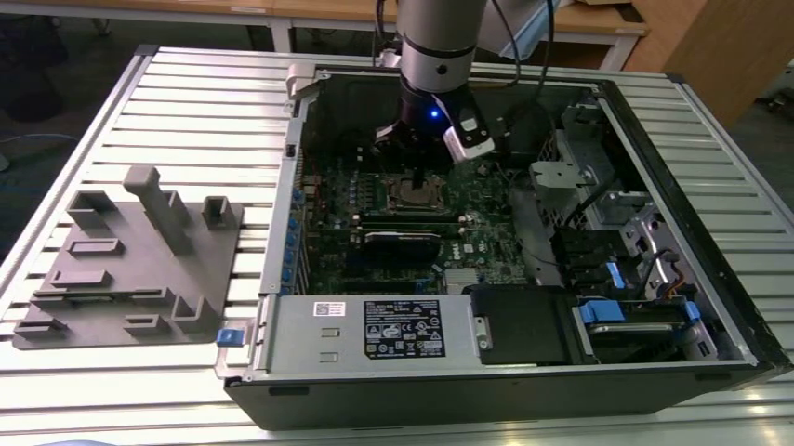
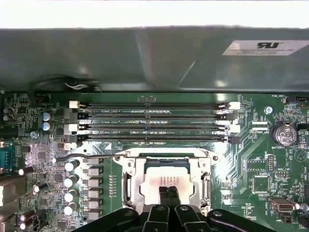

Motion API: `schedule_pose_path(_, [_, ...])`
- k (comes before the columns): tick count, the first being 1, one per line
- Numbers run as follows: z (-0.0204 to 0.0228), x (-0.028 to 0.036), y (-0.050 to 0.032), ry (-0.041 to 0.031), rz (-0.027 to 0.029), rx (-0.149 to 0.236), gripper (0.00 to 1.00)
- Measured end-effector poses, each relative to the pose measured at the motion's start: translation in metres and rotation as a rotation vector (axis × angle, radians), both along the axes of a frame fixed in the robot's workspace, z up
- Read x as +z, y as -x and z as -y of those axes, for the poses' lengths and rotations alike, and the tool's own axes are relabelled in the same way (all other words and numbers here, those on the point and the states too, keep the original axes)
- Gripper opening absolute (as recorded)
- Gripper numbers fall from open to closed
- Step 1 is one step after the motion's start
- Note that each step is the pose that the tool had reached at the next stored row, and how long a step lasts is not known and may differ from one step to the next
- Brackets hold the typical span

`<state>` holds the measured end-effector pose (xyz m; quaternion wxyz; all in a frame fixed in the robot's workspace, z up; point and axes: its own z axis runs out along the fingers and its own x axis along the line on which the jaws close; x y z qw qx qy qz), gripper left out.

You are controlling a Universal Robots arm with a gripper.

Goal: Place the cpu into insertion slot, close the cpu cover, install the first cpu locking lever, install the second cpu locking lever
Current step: 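Close the cpu cover, then install the first cpu locking lever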

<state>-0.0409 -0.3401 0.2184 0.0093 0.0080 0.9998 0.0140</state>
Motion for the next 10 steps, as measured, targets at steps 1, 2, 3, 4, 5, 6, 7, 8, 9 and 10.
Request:
schedule_pose_path(1, [0.0007, -0.0001, 0.0000, -0.0002, 0.0001, 0.000, 0.11])
schedule_pose_path(2, [0.0010, -0.0001, 0.0000, -0.0002, 0.0001, 0.000, 0.11])
schedule_pose_path(3, [0.0010, -0.0001, 0.0000, -0.0001, 0.0001, 0.000, 0.11])
schedule_pose_path(4, [0.0017, 0.0013, 0.0000, -0.0001, 0.0001, 0.000, 0.11])
schedule_pose_path(5, [0.0017, 0.0043, 0.0000, -0.0001, 0.0001, 0.000, 0.11])
schedule_pose_path(6, [0.0017, 0.0044, 0.0000, -0.0001, 0.0001, 0.000, 0.11])
schedule_pose_path(7, [0.0017, 0.0046, 0.0000, -0.0001, 0.0000, 0.000, 0.11])
schedule_pose_path(8, [0.0017, 0.0049, 0.0000, 0.0002, -0.0001, 0.000, 0.11])
schedule_pose_path(9, [0.0018, 0.0052, 0.0000, 0.0002, -0.0001, 0.000, 0.11])
schedule_pose_path(10, [0.0018, 0.0055, 0.0000, 0.0001, 0.0000, 0.000, 0.11])
